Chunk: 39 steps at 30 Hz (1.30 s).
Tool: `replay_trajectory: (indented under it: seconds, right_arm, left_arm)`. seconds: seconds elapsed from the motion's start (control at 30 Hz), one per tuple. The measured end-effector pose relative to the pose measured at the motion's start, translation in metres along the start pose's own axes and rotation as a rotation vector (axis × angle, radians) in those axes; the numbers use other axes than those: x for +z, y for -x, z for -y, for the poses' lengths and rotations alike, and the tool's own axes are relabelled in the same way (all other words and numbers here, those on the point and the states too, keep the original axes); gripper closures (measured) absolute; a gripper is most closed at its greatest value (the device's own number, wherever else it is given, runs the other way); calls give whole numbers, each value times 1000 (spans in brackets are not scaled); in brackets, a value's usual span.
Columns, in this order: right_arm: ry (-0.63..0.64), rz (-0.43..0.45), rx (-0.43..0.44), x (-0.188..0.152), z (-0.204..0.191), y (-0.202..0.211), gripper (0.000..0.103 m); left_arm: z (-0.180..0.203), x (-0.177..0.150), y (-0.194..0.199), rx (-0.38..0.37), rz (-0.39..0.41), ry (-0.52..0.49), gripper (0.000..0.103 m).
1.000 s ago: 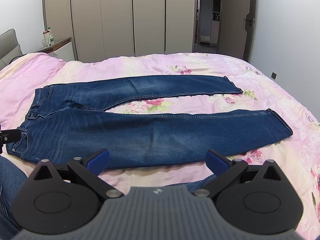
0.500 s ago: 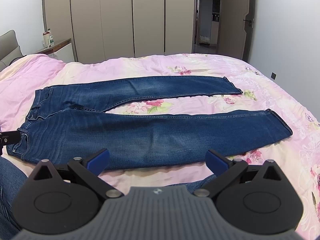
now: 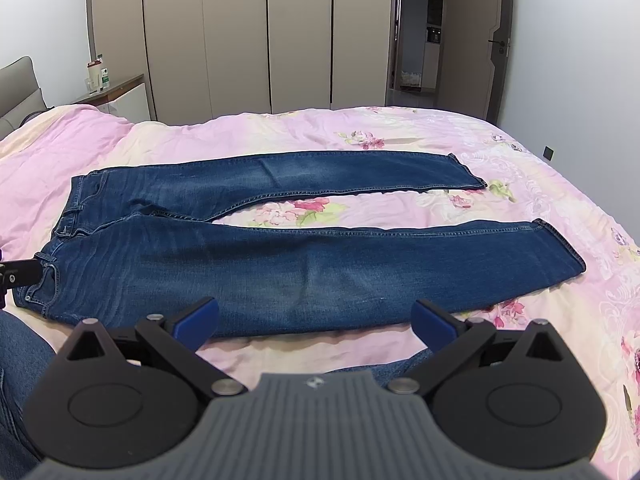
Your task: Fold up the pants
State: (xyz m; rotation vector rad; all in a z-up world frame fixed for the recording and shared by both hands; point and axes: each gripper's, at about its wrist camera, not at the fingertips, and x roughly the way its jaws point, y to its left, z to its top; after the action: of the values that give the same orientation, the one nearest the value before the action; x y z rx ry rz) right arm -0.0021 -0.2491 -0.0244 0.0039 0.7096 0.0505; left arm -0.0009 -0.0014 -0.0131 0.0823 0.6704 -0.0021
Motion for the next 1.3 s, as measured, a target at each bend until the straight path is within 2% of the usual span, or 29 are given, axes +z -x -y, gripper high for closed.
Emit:
replay_trajectory:
  seconds: [0.33, 0.5, 0.57, 0.63, 0.67, 0.73, 0.83, 0.93, 1.13, 1.2, 1.3]
  right_arm:
    - [37, 14, -4, -1, 8, -9, 5]
    - [112, 73, 42, -2, 27, -19, 5]
    - [132, 68, 50, 1, 38, -28, 9]
    - [154, 51, 55, 5, 52, -40, 23]
    - [162, 33, 54, 7, 59, -46, 25]
    - [172, -9, 42, 11, 73, -59, 39]
    - [187, -80, 31, 17, 98, -81, 50]
    - [181, -164, 23, 26, 128, -103, 54]
    - [168, -310, -48, 42, 190, -153, 59]
    - [192, -343, -82, 47, 207, -168, 60]
    - [256, -397, -119, 54, 228, -187, 61]
  left_arm:
    - [-4, -2, -7, 1, -20, -35, 14]
    - [-9, 0, -24, -53, -26, -158, 18]
    - [-15, 1, -34, -92, -46, -208, 19]
    - [-22, 2, -44, -144, -72, -265, 23]
    - [-25, 3, -49, -164, -87, -292, 23]
    - [-31, 6, -59, -195, -126, -348, 24]
    - [-40, 10, -75, -247, -222, -476, 24]
    - [-52, 11, -92, -276, -328, -595, 24]
    - [-69, 6, -138, -302, -542, -676, 23]
    - [-65, 0, -157, -300, -618, -706, 23]
    - [-54, -9, -181, -290, -682, -754, 23]
